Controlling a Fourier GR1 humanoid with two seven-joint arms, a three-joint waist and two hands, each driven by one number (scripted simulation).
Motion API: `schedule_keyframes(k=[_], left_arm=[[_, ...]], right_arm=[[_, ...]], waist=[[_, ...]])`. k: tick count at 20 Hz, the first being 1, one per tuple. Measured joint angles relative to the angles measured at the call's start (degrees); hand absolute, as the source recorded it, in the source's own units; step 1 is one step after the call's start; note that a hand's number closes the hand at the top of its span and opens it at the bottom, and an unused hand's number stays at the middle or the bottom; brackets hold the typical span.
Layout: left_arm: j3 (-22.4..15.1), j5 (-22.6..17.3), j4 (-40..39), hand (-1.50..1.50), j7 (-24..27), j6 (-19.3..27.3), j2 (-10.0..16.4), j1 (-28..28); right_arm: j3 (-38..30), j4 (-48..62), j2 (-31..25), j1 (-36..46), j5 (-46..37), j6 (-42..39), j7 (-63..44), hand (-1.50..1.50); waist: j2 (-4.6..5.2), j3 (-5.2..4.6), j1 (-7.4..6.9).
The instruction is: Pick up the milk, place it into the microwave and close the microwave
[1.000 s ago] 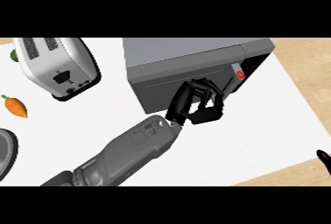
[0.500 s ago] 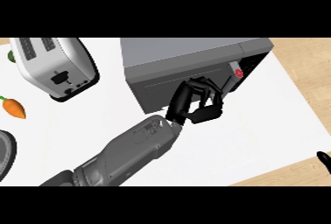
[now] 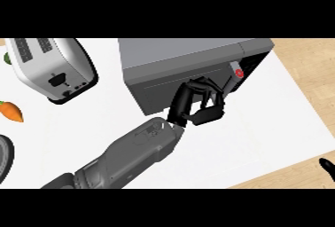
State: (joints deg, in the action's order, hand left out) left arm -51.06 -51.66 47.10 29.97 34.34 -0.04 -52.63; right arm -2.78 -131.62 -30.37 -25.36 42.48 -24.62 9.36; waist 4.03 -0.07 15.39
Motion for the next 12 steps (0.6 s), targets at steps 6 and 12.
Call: schedule_keyframes(k=[6,12], left_arm=[[-0.3,-1.3,-0.3,1.5,2.2,0.8,0.0,0.0],[-0.9,-2.5,-0.1,1.5,4.1,1.4,0.0,0.2]], right_arm=[[0.2,-0.1,-0.8,0.6,0.3,-0.6,-0.4,-1.5],[0.5,-0.1,-1.0,1.2,0.6,-0.9,-0.5,-1.5]], waist=[[0.12,-0.01,0.43],[0.21,0.01,0.68]])
